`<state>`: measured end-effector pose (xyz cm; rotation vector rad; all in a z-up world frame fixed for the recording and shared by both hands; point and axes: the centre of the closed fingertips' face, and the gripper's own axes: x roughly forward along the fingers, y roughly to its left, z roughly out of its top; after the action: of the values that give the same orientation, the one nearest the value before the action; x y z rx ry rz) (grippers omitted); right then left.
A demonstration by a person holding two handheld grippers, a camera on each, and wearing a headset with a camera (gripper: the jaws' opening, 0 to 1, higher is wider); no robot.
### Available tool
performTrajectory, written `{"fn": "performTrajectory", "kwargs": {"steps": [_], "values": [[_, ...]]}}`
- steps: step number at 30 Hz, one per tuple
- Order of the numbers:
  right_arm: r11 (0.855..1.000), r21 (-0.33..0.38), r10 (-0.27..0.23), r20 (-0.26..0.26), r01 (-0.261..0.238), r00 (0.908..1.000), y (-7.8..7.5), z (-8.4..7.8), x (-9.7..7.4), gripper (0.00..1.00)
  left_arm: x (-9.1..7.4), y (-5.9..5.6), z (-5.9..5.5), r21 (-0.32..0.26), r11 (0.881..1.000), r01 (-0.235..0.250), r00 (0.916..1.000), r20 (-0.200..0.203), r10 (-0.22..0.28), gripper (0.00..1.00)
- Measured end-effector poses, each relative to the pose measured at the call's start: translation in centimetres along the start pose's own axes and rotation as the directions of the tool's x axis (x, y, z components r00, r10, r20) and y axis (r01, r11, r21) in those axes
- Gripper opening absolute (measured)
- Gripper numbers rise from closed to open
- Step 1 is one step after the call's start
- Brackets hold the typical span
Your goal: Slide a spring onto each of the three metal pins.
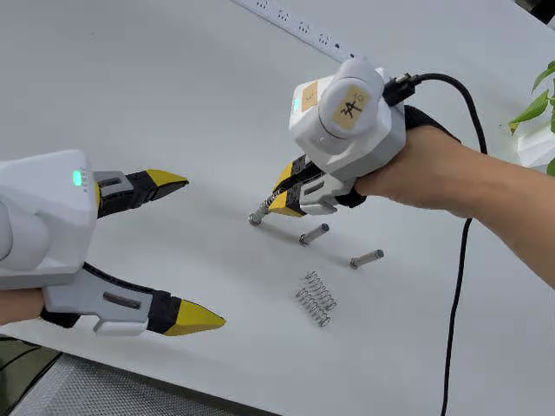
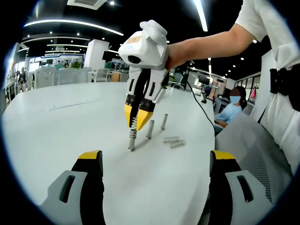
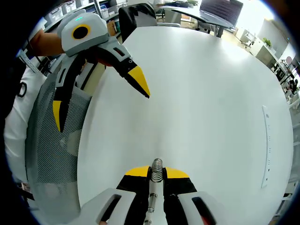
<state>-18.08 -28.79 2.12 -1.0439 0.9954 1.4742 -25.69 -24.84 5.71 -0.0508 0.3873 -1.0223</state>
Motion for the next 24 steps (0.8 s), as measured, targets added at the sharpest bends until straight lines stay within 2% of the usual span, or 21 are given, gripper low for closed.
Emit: {"fn": "performTrajectory", "kwargs": {"steps": [24], "values": [[1.000, -0.010, 0.021, -0.017, -0.021, 0.9996, 0.5, -0.4, 1.4, 0.07, 0.1, 0.0, -0.1, -0.010, 1.000, 0.001, 1.0000, 0.002, -0.001, 0.93]]}}
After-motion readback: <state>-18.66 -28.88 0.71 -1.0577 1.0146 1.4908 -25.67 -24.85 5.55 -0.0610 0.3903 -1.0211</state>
